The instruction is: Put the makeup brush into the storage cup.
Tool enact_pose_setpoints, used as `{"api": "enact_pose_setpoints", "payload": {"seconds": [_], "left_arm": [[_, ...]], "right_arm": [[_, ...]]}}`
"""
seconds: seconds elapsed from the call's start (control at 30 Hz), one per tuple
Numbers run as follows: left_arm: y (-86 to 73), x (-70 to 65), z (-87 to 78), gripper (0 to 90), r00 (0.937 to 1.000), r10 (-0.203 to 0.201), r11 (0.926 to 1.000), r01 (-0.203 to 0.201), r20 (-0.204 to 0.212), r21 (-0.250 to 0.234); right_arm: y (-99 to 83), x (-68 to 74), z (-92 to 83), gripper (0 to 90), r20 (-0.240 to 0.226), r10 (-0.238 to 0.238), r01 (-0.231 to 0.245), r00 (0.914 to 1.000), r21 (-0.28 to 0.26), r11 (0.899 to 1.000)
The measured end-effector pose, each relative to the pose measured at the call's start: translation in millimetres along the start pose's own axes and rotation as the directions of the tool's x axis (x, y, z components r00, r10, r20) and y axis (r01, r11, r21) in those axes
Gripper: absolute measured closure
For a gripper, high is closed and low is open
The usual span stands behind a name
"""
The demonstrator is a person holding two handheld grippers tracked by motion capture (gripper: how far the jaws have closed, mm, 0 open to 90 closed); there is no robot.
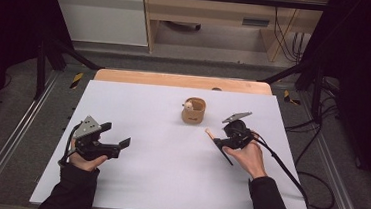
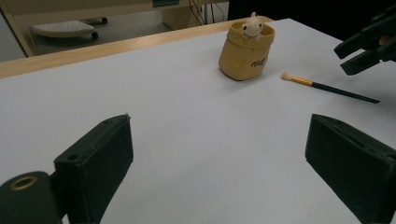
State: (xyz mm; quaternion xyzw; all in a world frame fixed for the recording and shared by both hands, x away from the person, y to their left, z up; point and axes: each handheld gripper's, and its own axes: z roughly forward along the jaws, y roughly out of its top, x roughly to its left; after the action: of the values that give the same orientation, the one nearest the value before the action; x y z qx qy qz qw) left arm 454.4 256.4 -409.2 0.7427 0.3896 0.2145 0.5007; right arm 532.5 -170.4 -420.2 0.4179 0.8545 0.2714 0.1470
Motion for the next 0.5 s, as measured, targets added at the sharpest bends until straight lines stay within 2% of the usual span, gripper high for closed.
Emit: {"api": "enact_pose_setpoints", "payload": {"seconds": [0.07, 0.13, 0.2, 0.33, 0.43, 0.47, 0.5], "left_arm": [[0.0, 0.2, -0.2, 7.2, 1.0000, -0.001, 1.0000, 0.001, 0.000, -0.001], [0.0, 0.3, -0.2, 7.2, 1.0000, -0.002, 1.0000, 0.002, 0.000, 0.000], [0.0, 0.4, -0.3, 7.2, 1.0000, -0.002, 1.0000, 0.002, 0.001, 0.000], [-0.1, 0.3, 0.1, 7.2, 1.0000, -0.001, 1.0000, 0.001, 0.001, 0.001], [-0.2, 0.4, 0.2, 7.2, 1.0000, -0.001, 1.0000, 0.001, 0.001, 0.002], [-0.2, 0.4, 0.2, 7.2, 1.0000, 0.000, 1.0000, 0.000, 0.001, 0.002], [-0.2, 0.5, 0.2, 7.2, 1.0000, -0.001, 1.0000, 0.001, 0.001, 0.002]], "right_arm": [[6.0, 1.1, 2.3, 41.8, 0.007, -0.034, 0.034, 0.9994, 0.031, 0.999], [11.1, 1.9, 4.9, 40.2, 0.010, -0.048, 0.047, 0.9988, 0.064, 0.997], [14.5, 1.4, 8.4, 39.5, -0.006, -0.038, 0.039, 0.9992, 0.096, 0.995], [17.8, -1.8, 16.2, 41.2, 0.012, -0.056, 0.054, 0.9984, 0.150, 0.987], [20.2, -3.0, 20.8, 44.3, 0.002, -0.035, 0.034, 0.9994, 0.177, 0.984], [20.7, -4.4, 22.6, 45.3, 0.001, -0.047, 0.046, 0.9989, 0.184, 0.982], [21.6, -3.9, 24.0, 46.1, -0.002, -0.031, 0.031, 0.9995, 0.193, 0.981]]}}
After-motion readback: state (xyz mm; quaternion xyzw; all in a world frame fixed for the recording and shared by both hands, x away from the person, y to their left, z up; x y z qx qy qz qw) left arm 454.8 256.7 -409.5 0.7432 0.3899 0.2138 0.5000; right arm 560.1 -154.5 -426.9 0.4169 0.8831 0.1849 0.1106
